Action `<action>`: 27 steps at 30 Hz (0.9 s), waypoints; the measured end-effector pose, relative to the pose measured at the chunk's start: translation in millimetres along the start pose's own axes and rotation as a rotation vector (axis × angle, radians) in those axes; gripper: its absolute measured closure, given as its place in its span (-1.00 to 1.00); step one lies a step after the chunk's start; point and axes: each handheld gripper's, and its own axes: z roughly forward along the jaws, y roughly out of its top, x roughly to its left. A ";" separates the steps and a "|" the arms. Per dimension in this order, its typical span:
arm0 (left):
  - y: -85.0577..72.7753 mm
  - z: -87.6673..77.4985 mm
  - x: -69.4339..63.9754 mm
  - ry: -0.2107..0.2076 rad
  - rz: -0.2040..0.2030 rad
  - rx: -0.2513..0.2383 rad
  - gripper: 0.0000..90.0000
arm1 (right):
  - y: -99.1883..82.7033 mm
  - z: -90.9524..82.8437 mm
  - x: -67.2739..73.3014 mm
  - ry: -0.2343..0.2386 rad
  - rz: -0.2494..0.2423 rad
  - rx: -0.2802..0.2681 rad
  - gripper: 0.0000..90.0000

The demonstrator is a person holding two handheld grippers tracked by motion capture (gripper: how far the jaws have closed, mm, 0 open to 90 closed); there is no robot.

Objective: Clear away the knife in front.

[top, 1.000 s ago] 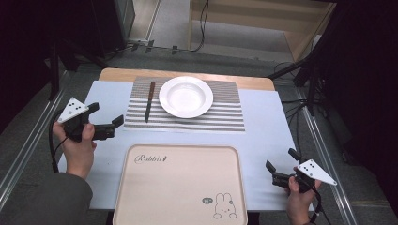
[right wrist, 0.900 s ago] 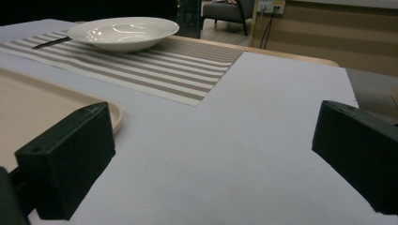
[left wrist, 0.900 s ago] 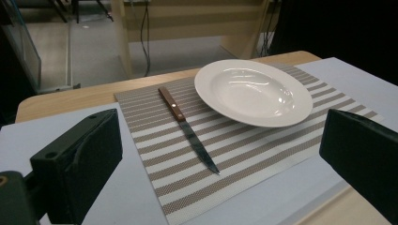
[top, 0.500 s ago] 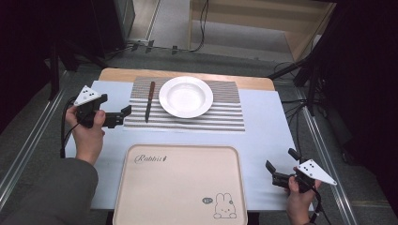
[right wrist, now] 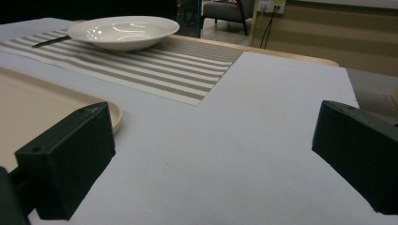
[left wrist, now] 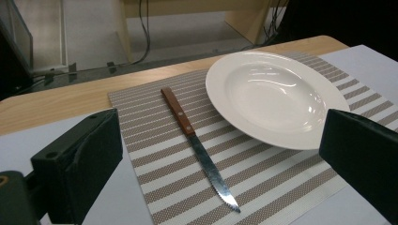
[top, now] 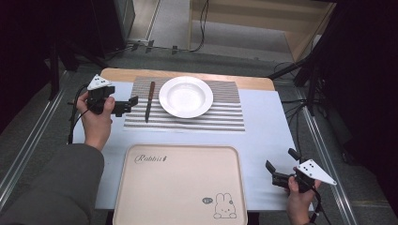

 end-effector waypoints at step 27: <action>29.2 92.1 8.7 0.102 -0.145 0.286 -0.20 | 0.0 0.6 0.1 0.006 -0.005 -0.002 -1.00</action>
